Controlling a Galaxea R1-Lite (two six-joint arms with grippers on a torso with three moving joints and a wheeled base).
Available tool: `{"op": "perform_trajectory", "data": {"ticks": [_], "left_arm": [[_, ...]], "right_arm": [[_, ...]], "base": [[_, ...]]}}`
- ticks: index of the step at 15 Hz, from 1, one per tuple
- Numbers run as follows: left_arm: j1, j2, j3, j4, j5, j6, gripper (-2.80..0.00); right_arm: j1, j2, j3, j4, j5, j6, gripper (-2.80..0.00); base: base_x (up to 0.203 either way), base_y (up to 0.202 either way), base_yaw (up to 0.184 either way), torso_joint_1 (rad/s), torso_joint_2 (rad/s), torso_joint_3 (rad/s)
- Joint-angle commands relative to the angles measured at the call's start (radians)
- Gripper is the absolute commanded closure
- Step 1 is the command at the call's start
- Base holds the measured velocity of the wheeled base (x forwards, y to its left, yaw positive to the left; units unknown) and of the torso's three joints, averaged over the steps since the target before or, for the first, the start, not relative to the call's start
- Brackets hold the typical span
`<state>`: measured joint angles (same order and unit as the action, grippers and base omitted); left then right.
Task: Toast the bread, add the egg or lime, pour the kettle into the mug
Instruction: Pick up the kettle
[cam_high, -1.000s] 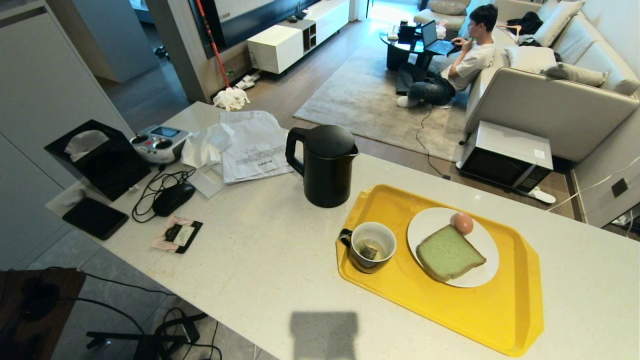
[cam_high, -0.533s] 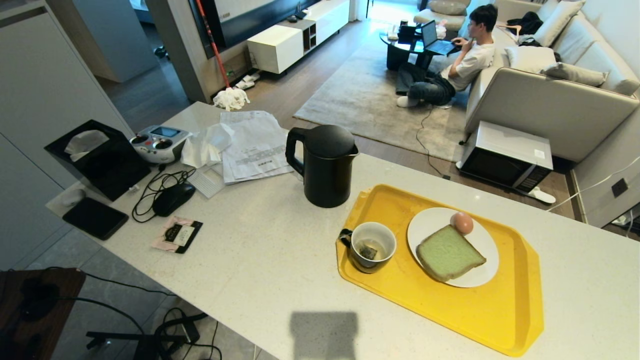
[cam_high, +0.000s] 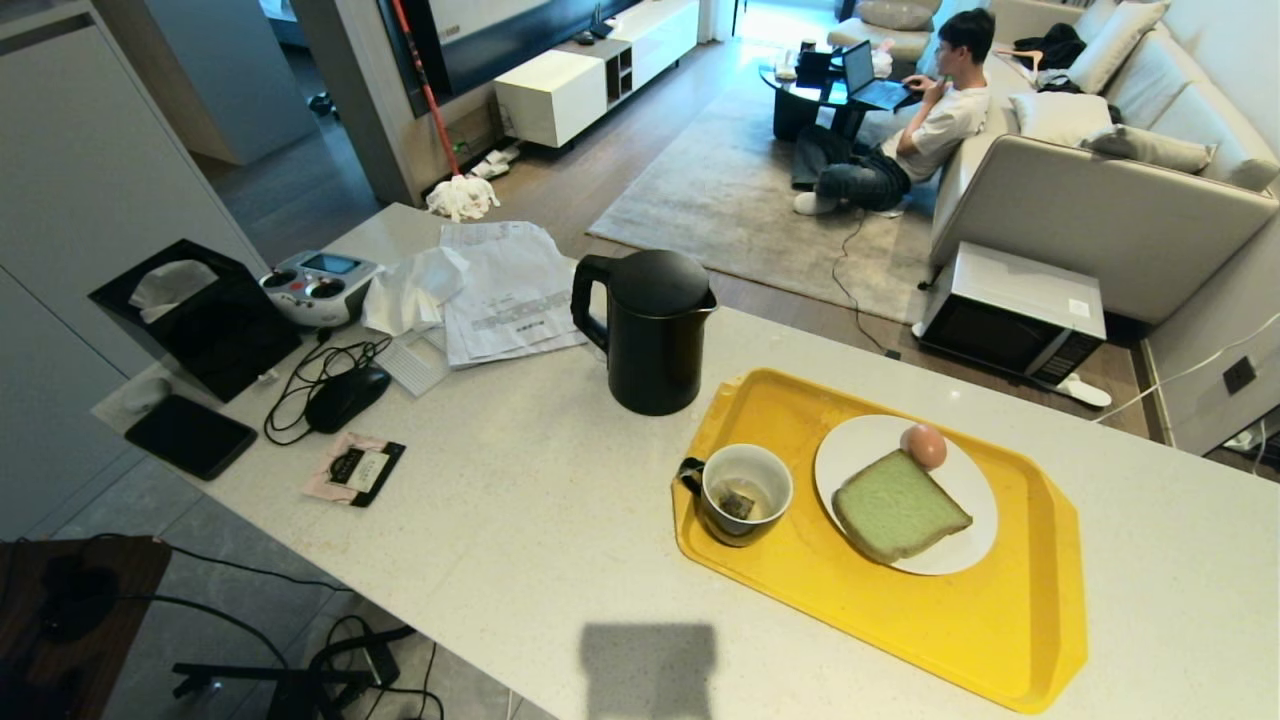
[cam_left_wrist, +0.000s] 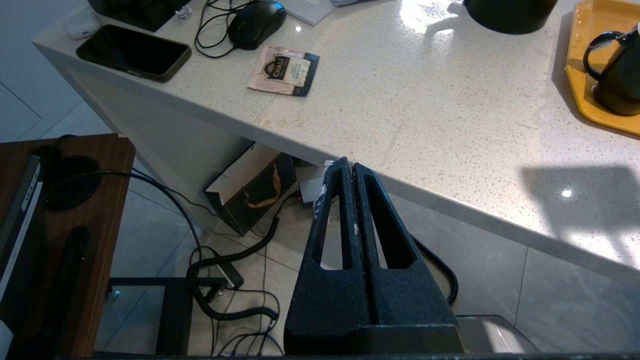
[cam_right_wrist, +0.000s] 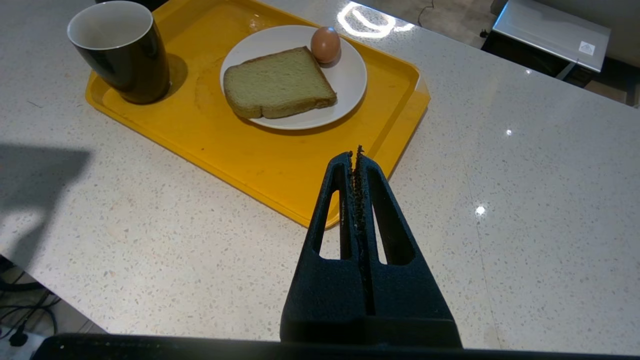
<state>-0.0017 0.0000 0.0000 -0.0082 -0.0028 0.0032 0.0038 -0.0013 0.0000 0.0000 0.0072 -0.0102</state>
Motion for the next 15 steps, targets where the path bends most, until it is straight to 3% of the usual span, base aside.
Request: {"op": "perform_trajectory", "data": {"ticks": [1, 12, 15], "left_arm": [[0.000, 0.000, 0.000, -0.001, 0.000, 0.000, 0.00], [0.000, 0.000, 0.000, -0.001, 0.000, 0.000, 0.00], [0.000, 0.000, 0.000, 0.000, 0.000, 0.000, 0.00]], "right_arm": [[0.001, 0.001, 0.002, 0.000, 0.000, -0.001, 0.00], [0.001, 0.001, 0.002, 0.000, 0.000, -0.002, 0.00], [0.001, 0.001, 0.002, 0.000, 0.002, -0.004, 0.00]], "base": [[0.000, 0.000, 0.000, 0.000, 0.00, 0.000], [0.000, 0.000, 0.000, 0.000, 0.00, 0.000], [0.007, 0.013, -0.116, 0.005, 0.00, 0.000]]}}
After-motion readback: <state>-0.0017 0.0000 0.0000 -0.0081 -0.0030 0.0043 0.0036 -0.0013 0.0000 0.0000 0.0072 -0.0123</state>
